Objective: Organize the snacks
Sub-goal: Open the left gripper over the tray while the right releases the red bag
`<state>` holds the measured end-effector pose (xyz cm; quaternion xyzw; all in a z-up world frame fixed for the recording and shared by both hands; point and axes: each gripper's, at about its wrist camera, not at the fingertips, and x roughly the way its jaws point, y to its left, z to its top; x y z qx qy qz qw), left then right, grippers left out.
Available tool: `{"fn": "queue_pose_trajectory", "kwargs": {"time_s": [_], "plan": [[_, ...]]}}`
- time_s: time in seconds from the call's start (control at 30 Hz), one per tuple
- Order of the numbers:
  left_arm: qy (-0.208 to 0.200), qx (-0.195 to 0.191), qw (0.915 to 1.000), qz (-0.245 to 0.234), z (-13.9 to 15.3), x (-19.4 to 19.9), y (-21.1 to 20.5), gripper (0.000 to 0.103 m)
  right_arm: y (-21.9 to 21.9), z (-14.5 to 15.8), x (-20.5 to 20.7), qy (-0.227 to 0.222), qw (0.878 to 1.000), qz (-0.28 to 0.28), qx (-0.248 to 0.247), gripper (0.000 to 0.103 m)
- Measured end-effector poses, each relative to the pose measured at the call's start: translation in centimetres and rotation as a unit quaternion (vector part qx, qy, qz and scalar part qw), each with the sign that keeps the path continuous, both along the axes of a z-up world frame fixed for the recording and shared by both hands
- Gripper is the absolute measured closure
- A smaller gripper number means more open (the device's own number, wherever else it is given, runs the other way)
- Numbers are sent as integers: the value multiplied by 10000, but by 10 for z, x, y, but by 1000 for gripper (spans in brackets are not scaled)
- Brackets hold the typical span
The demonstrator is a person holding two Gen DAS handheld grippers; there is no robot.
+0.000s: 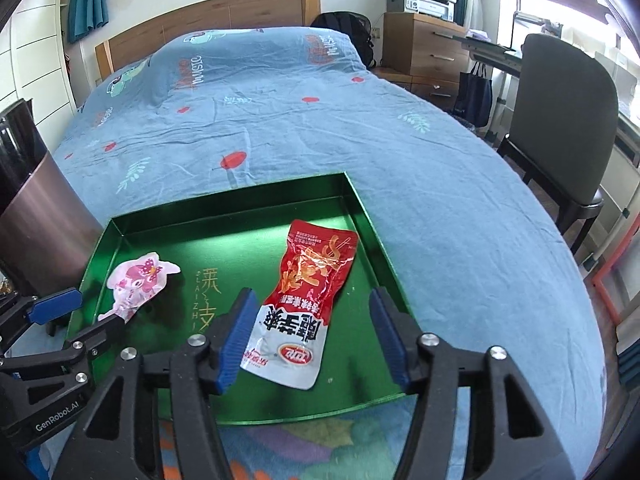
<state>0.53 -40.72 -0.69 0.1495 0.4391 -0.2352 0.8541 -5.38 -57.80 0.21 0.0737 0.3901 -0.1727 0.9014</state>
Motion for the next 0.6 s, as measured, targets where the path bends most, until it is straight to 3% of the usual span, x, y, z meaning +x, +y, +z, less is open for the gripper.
{"fn": "queue_pose_trajectory", "kwargs": {"time_s": [0.27, 0.6], "plan": [[-76, -127, 9999, -33, 28, -36, 29, 52, 24, 24, -31, -112, 9999, -32, -18, 0], [-118, -144, 9995, 263, 53, -73, 102, 51, 72, 52, -63, -290, 9995, 80, -12, 0]]}}
